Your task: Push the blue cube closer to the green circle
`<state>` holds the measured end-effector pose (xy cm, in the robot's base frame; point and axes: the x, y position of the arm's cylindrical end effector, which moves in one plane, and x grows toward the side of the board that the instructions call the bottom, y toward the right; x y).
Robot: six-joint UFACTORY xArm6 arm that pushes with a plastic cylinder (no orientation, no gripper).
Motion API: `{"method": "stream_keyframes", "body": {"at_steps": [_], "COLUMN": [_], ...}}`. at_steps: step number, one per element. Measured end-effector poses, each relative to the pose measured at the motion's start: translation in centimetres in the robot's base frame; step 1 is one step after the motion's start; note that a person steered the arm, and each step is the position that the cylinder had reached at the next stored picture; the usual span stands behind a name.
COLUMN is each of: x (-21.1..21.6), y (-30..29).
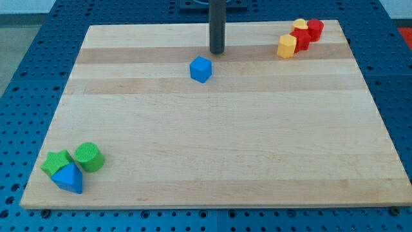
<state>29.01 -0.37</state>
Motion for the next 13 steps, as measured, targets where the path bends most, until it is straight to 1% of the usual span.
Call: {"method": "stream_keyframes", "body": {"at_steps": [1, 2, 4, 5, 6, 7, 8, 9, 10, 11, 12, 13], "x": [1.8, 5.2, 13.4, 15.2, 14.3, 8.0, 5.0, 10.5, 11.5, 11.5, 14.5, 19.3], "y": [-2.4, -4.6, -9.1, -10.0, -10.0, -9.0, -5.7, -1.8, -1.4, -1.4, -3.3, -6.1]}}
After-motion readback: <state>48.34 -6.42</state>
